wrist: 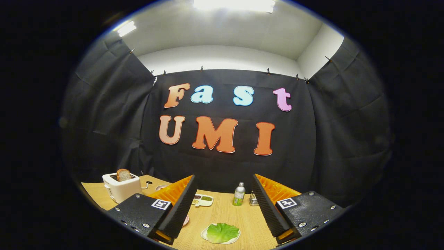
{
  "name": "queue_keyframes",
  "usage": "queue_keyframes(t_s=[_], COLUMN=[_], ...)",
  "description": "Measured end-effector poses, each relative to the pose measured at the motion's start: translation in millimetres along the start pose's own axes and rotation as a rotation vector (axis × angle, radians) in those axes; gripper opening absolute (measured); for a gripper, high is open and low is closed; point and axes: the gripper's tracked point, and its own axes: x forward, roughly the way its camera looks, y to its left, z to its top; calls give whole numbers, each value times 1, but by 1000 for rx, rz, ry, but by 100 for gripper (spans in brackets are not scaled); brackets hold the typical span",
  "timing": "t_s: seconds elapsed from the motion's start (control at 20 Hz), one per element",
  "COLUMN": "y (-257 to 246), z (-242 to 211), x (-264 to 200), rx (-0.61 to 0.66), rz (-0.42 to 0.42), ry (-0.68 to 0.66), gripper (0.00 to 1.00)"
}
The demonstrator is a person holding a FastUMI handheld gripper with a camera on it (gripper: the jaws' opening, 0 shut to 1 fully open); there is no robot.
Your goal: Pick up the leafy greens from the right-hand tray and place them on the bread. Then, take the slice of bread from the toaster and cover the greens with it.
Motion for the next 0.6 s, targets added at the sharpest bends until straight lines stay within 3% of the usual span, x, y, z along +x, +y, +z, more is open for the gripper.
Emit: queue_keyframes(t_s=[0.35,0.6], y=[18,32], z=[-36,-105], x=[25,37], rx=[56,130], rz=[55,111], ry=[151,400], gripper=[96,96])
